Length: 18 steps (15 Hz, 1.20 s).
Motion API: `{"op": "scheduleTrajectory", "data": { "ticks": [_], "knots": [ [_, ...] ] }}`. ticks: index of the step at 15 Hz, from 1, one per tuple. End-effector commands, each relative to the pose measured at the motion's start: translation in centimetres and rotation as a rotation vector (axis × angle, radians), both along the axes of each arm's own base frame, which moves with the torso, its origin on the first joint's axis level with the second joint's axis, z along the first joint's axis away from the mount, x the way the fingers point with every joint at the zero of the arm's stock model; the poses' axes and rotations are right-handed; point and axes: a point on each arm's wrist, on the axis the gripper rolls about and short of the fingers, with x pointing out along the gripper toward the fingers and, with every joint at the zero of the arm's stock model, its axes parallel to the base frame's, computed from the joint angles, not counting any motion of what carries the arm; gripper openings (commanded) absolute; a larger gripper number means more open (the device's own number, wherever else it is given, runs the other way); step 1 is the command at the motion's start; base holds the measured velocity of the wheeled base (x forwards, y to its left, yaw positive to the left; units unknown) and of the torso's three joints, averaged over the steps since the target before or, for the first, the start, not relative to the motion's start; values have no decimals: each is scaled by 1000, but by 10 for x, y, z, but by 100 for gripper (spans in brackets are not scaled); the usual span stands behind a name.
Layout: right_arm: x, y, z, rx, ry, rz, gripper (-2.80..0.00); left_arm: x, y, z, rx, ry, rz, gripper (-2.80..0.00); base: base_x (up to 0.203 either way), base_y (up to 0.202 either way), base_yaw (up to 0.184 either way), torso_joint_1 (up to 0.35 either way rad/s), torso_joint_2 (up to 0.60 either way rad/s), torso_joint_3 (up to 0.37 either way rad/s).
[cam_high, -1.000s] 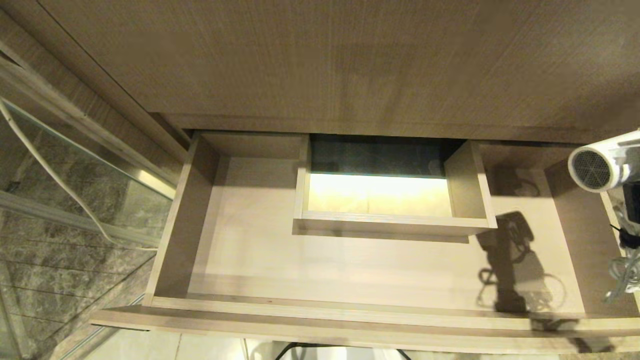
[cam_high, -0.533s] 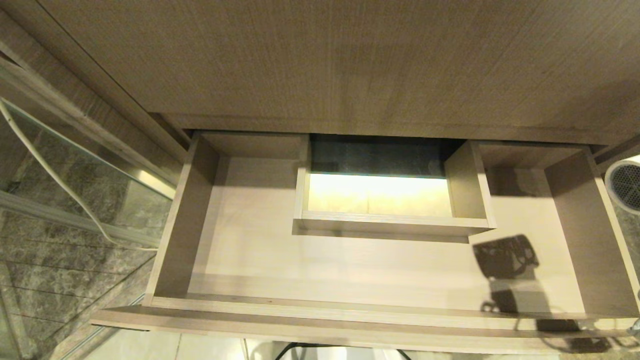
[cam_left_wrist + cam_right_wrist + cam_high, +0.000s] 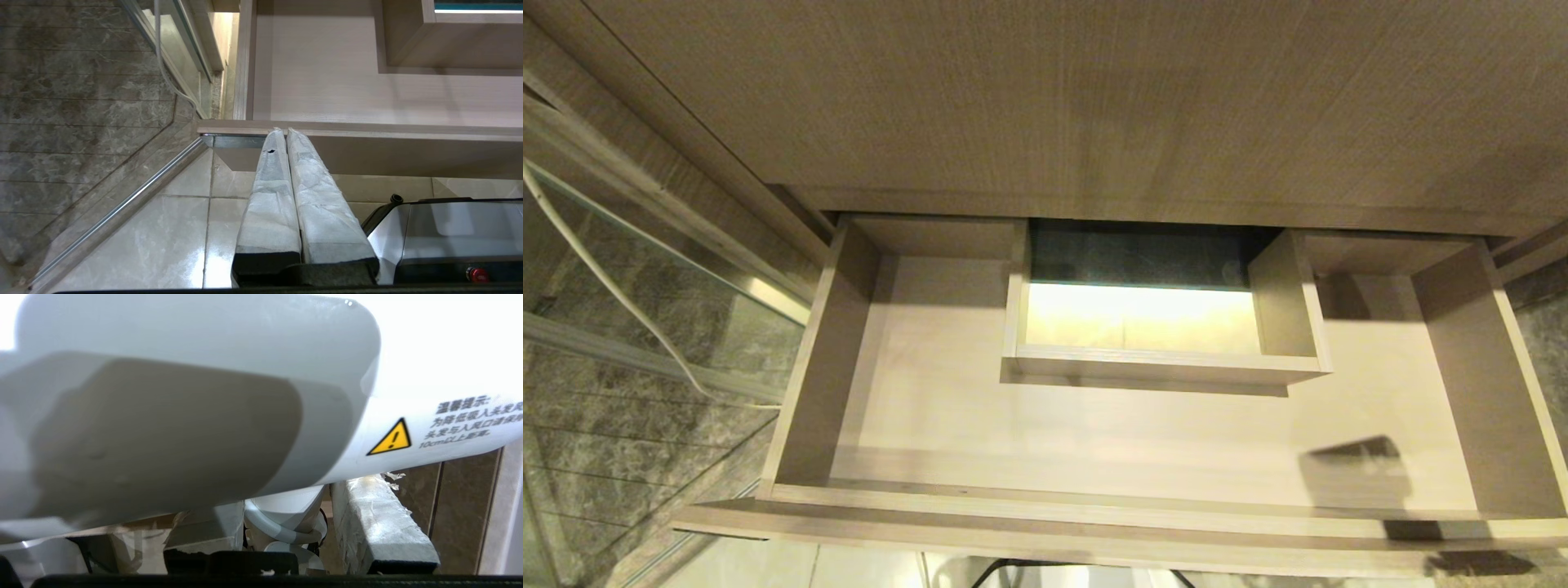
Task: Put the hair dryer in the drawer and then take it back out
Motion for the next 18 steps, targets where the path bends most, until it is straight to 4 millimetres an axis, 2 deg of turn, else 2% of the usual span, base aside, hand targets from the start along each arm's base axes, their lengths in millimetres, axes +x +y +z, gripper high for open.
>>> {"op": "scheduleTrajectory", "data": {
  "ticks": [1,6,9,18],
  "knots": [
    [-12,3,-1,-13,-49,2,-280,0,0,0,0,1,0,-280,0,0,0,168,-256,-106],
    [-21,4,-7,-14,-60,-1,-280,0,0,0,-2,1,0,-280,0,0,0,233,-448,-194],
    [-26,5,-9,-17,-76,-1,-280,0,0,0,0,1,0,-280,0,0,0,82,-489,-210],
    [-33,7,-14,-22,-99,1,-280,0,0,0,0,1,-2,-280,0,0,0,353,-513,-239]
  ]
}}
